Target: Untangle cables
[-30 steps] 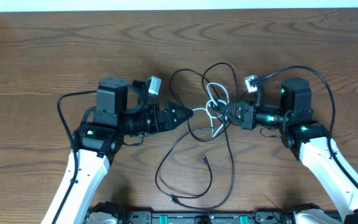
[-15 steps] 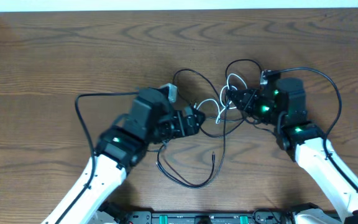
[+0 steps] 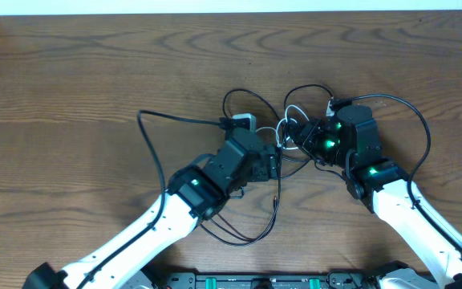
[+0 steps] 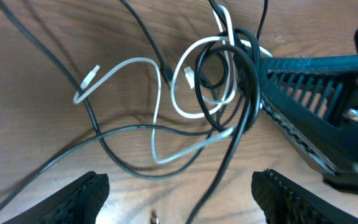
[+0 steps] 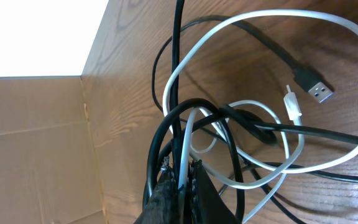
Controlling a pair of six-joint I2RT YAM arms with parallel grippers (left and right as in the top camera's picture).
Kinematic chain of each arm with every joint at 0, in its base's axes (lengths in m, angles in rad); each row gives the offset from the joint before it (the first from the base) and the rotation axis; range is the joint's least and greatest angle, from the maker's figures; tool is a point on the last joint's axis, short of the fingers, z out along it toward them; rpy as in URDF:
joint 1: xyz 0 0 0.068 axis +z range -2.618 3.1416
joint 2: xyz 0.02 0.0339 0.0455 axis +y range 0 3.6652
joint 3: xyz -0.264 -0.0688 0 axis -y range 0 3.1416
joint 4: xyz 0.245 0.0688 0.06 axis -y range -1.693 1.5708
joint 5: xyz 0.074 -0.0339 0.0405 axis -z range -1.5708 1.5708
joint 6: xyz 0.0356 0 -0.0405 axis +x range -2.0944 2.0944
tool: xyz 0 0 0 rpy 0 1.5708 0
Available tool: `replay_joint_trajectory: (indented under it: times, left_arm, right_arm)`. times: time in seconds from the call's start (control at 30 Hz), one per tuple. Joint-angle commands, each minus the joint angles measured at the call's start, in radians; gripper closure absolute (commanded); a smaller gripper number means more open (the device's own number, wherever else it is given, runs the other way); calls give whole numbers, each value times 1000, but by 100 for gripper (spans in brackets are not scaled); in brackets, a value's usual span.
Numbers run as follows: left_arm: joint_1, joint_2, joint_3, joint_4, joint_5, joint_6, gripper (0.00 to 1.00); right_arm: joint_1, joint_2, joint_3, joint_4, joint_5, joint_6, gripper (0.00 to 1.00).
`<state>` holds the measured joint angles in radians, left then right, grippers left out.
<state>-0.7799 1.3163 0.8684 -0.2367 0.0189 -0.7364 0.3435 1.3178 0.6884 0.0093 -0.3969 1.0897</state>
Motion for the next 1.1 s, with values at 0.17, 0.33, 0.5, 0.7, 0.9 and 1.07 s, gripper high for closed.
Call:
replay_joint_trajectory:
  times: [0.17,0.33,0.5,0.7,0.9,1.07]
  left_arm:
    - [-41,25,19,92,-39,70,25]
    - [-42,41,19,90,-39,74,48]
    - [-42,70,19,90,-39,74,74]
    - [-42,83,19,98,-42,74,91]
    - [-40,74,19,97,-146,139,92]
    - [-23,66,19,95,-163,158,92]
  right_arm:
    - [-16,-5,4,-2,-101,28,99]
    - [-24,-5,4,-1,-167,40,98]
    - [-45,-5,4,-2,-238,39,99]
    - [-65,-5,4,-2,-294,37,98]
    - [-103,-5,4,-12,-291,-63,98]
    - [-160,-5,4,-29,-348,-181,98]
